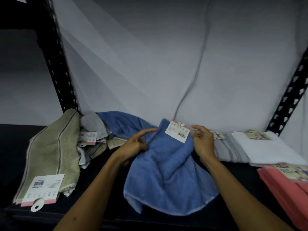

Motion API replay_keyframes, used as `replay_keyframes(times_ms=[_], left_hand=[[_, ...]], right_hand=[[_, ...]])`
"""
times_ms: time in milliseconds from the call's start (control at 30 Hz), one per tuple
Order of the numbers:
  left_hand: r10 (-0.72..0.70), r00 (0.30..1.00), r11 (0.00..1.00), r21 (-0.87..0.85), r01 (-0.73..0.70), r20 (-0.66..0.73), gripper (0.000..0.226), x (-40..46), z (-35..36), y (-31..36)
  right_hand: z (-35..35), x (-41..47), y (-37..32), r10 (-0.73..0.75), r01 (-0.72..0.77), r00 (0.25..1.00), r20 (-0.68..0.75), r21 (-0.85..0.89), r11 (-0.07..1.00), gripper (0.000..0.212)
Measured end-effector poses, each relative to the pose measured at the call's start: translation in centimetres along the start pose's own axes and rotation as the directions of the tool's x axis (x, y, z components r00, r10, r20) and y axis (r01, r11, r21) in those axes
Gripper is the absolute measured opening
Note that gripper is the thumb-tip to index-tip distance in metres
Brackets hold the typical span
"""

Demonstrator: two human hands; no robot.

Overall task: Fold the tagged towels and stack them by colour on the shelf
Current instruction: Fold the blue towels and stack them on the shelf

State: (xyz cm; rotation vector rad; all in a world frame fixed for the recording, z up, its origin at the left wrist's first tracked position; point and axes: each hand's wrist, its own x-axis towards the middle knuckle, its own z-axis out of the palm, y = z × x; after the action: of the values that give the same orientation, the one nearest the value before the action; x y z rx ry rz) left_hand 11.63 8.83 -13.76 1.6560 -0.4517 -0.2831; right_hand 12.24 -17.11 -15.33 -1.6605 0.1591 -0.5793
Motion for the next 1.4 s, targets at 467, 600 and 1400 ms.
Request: replay_keyframes(times_ms=[467, 600, 1400], left_hand=[[0.266, 0.894, 0.905, 0.412, -0.103, -0.361, 0.026, 5.5, 4.5, -4.1], [0.514, 0.806, 0.718, 0.662, -0.218, -0.293, 0.033, 4.6, 5.6, -3.7], [0.368, 0.840, 0.915, -0.006, -0.403, -0.398, 0.059, 2.7, 6.2, -0.2]], right_hand=[[-1.4, -0.8, 0.5, 0.145, -0.195, 0.967, 0.209, 0.244, 0.950, 0.044], [-0.7, -1.8, -0.5, 0.143, -0.250, 0.938, 0.314, 0.333, 0.909, 0.015], [-0.6, -2.7, -0.9, 0.092, -0.160, 0.932, 0.351, 0.170, 0.972, 0.017]])
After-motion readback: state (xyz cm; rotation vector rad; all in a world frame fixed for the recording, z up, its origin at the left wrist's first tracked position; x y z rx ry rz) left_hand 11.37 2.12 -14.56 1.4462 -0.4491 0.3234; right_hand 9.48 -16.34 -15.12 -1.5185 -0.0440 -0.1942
